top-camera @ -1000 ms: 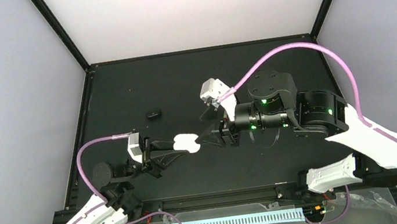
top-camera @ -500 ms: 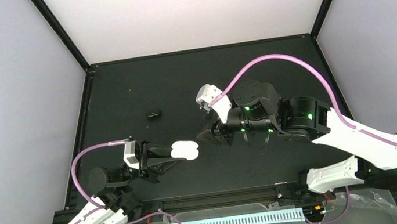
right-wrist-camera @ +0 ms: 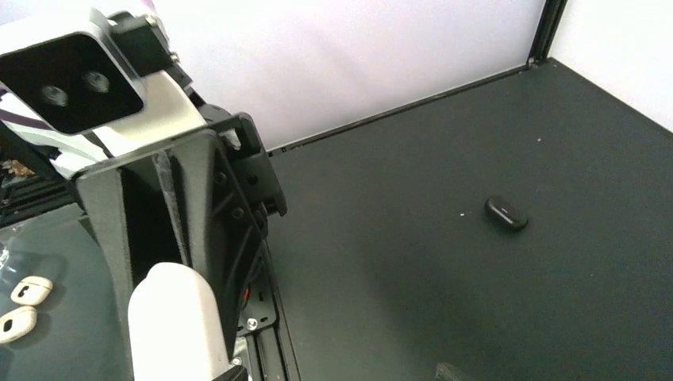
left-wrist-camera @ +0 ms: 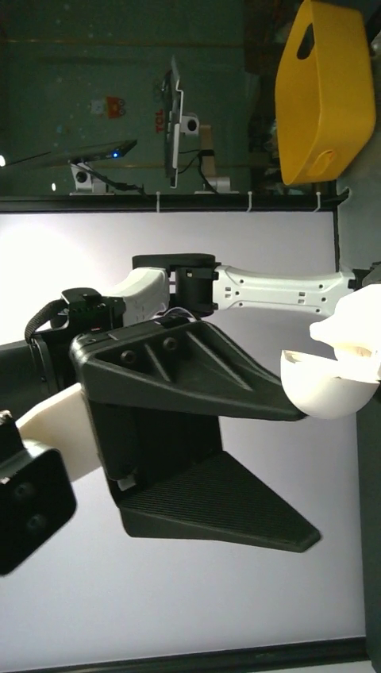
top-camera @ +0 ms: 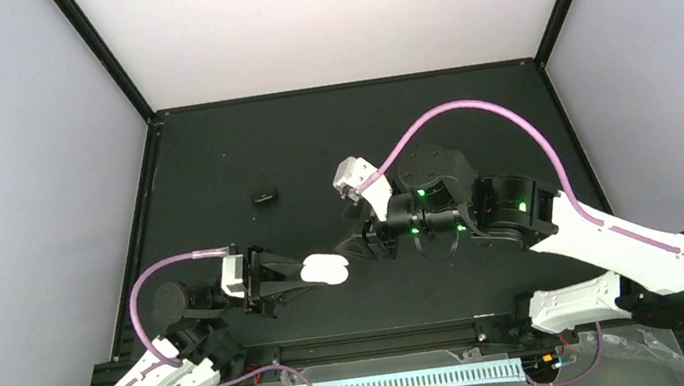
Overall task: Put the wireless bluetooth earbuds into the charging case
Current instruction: Close the charging case.
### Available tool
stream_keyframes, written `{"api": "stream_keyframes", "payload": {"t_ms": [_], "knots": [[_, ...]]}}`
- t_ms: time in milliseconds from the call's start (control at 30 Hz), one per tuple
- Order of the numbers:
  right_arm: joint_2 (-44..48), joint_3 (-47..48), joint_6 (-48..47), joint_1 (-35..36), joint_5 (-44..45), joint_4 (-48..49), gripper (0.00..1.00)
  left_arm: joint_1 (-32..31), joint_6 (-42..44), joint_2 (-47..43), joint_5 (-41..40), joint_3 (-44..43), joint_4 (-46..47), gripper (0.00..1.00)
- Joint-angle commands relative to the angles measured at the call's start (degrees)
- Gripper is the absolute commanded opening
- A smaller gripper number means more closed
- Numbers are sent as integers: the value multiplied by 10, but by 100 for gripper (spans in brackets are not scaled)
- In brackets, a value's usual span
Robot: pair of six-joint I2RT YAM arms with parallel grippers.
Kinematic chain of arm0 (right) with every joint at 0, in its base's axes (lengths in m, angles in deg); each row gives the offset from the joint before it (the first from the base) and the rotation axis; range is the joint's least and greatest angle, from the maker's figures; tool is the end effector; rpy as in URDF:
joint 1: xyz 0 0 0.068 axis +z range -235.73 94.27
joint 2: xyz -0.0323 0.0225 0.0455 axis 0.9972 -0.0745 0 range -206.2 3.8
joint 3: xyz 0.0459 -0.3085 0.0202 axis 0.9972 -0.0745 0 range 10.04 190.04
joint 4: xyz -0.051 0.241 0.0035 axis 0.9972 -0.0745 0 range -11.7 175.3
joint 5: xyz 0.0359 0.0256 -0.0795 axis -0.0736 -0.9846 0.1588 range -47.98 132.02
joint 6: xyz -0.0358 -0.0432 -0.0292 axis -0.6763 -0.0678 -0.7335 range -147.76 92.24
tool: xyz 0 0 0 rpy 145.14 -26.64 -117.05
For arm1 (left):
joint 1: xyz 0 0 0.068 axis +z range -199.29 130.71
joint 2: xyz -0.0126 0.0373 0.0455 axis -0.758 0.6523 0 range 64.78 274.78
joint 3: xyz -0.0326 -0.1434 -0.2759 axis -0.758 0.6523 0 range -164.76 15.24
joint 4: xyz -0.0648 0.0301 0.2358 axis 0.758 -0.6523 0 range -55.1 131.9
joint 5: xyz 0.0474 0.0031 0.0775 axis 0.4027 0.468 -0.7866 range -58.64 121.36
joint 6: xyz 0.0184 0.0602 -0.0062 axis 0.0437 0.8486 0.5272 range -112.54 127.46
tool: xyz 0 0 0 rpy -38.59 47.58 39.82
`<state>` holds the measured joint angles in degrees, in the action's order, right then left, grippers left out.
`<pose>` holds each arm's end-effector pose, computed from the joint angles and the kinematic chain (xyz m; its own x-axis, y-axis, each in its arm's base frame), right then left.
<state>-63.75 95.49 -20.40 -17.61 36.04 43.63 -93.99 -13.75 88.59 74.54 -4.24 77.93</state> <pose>0.0754 0.2012 0.4733 -0.2718 -0.3348 -0.9022 -0.9313 0.3277 0.1590 0.0241 -0.0708 0.3367 0.0129 -0.3840 -0.9232 0.9991 -0.0324 0.0275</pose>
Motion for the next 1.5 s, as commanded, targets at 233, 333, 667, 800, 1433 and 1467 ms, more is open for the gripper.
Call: {"api": "stream_keyframes", "payload": {"t_ms": [233, 333, 667, 800, 1433, 1467], "knots": [[19, -74, 21, -11, 87, 62, 63, -3, 17, 27, 10, -32, 1, 2], [33, -96, 33, -11, 71, 85, 63, -3, 23, 24, 8, -33, -8, 2], [41, -96, 28, -11, 5, 75, 63, -3, 17, 28, 10, -34, 0, 1], [67, -100, 15, -11, -16, 94, 62, -3, 19, 24, 13, -33, -4, 2], [56, -5, -53, 15, -52, -11, 59, -3, 10, 26, -52, -29, -26, 1], [53, -7, -50, 19, -29, -11, 59, -3, 3, 28, -63, -29, -24, 2]]}}
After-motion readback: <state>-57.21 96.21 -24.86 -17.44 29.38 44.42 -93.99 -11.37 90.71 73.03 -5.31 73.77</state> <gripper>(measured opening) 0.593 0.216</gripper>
